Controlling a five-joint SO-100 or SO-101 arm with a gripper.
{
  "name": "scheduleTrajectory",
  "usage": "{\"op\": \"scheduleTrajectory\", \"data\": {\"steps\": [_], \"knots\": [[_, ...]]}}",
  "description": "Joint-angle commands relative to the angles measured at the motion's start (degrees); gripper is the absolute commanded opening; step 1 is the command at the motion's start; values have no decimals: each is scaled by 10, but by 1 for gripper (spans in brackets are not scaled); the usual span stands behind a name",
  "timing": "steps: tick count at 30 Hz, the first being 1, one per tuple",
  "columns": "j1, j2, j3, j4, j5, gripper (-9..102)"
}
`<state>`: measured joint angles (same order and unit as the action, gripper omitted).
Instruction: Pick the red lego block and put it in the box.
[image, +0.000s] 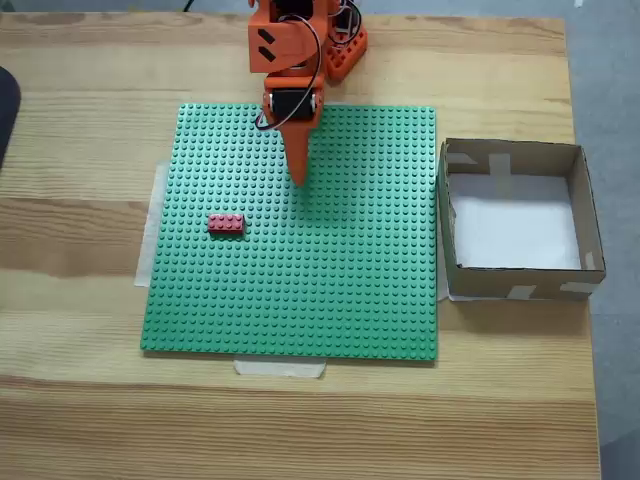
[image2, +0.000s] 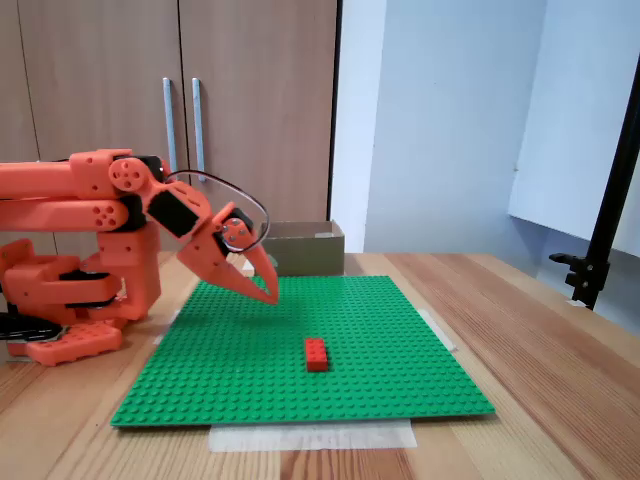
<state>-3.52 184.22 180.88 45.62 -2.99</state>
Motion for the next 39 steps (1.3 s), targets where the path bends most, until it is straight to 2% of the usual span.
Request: {"op": "scheduleTrajectory", "data": {"steps": [1, 27, 39], "knots": [[4, 4, 11, -4, -3, -1], [6, -4, 6, -5, 2, -1], [25, -104, -149, 36, -17, -1]]}}
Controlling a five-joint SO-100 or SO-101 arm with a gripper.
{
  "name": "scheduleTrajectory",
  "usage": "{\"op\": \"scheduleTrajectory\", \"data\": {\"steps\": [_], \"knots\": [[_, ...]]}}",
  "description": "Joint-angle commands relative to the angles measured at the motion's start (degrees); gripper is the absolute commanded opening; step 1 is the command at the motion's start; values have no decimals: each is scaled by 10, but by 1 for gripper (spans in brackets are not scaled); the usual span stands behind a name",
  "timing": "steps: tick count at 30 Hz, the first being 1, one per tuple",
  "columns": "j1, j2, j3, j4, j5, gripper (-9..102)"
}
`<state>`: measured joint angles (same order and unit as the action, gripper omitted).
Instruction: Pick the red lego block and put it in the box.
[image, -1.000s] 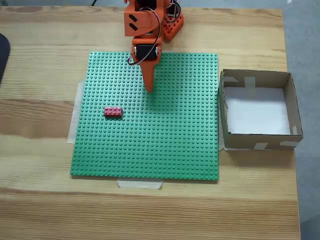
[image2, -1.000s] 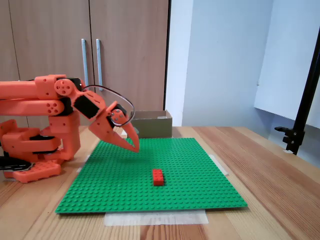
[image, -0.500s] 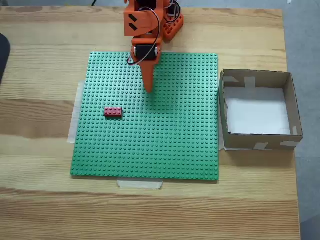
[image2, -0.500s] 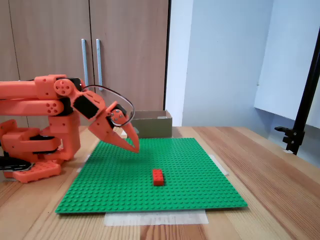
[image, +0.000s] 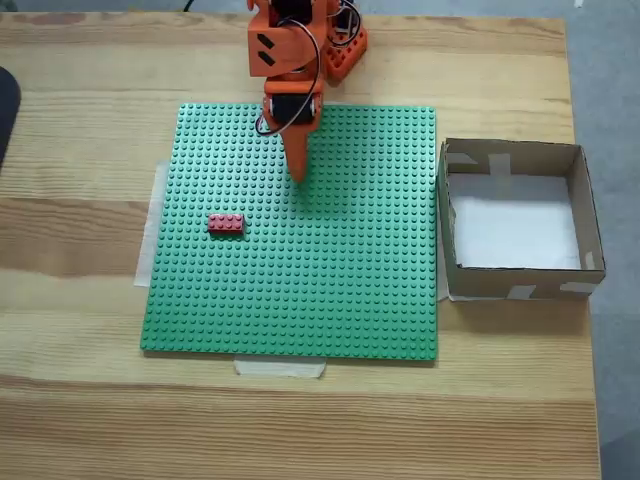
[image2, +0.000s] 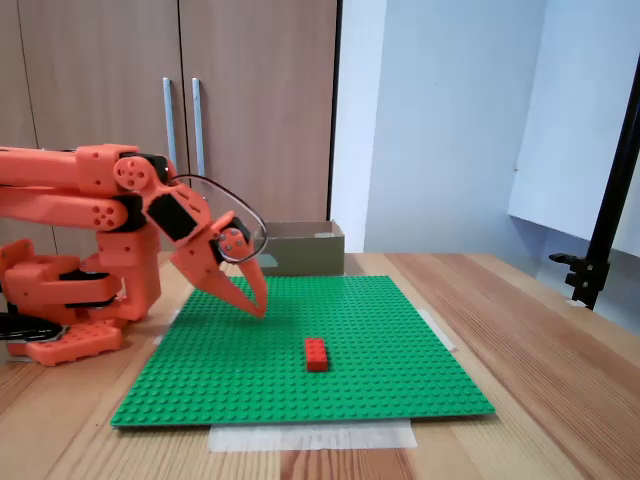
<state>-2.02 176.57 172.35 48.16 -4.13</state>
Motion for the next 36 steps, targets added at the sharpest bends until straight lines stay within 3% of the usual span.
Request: {"op": "scheduleTrajectory", "data": {"steps": [1, 16, 36], "knots": [[17, -40, -84, 17, -5, -1], [119, -301, -392, 127, -69, -1], [141, -656, -696, 266, -141, 0]]}}
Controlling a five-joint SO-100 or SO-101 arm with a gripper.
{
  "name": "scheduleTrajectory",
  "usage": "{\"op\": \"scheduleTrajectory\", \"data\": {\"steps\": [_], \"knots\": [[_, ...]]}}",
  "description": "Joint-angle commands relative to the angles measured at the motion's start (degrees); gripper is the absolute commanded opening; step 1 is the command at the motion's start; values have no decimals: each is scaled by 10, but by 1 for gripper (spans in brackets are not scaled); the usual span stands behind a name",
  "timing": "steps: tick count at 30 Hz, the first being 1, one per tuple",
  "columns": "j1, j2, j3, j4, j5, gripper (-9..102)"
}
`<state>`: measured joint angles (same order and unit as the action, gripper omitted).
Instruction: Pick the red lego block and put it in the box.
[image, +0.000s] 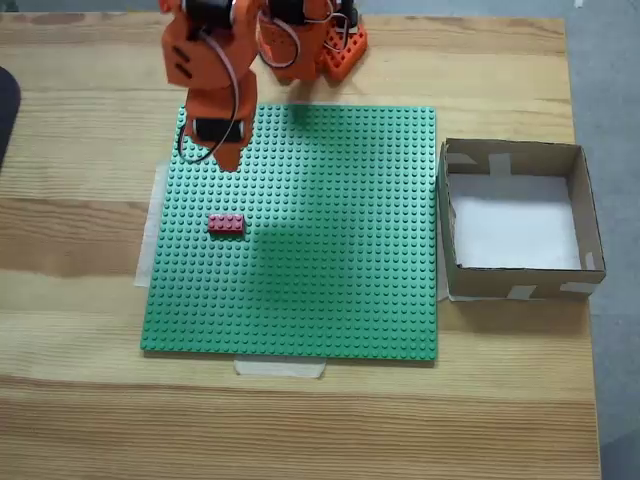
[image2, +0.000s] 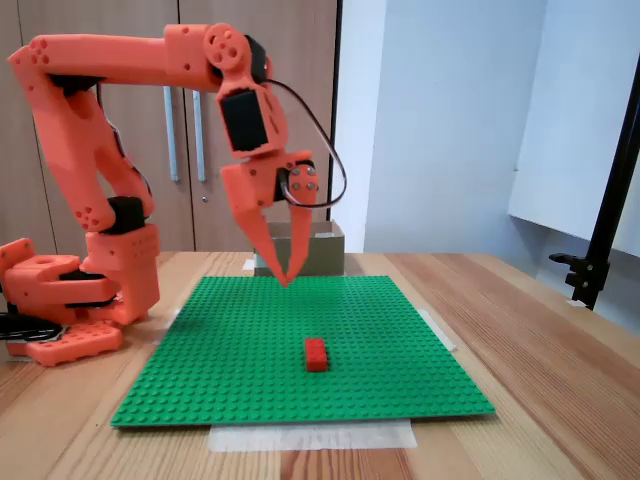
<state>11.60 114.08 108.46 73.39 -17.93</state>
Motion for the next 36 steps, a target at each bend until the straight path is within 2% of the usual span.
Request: {"op": "scheduleTrajectory", "data": {"steps": [1, 10, 21, 36], "knots": [[6, -45, -70, 17, -4, 0], [16, -129, -136, 38, -8, 13], [7, -180, -122, 26, -25, 28], [4, -220, -31, -66, -60, 31]]}}
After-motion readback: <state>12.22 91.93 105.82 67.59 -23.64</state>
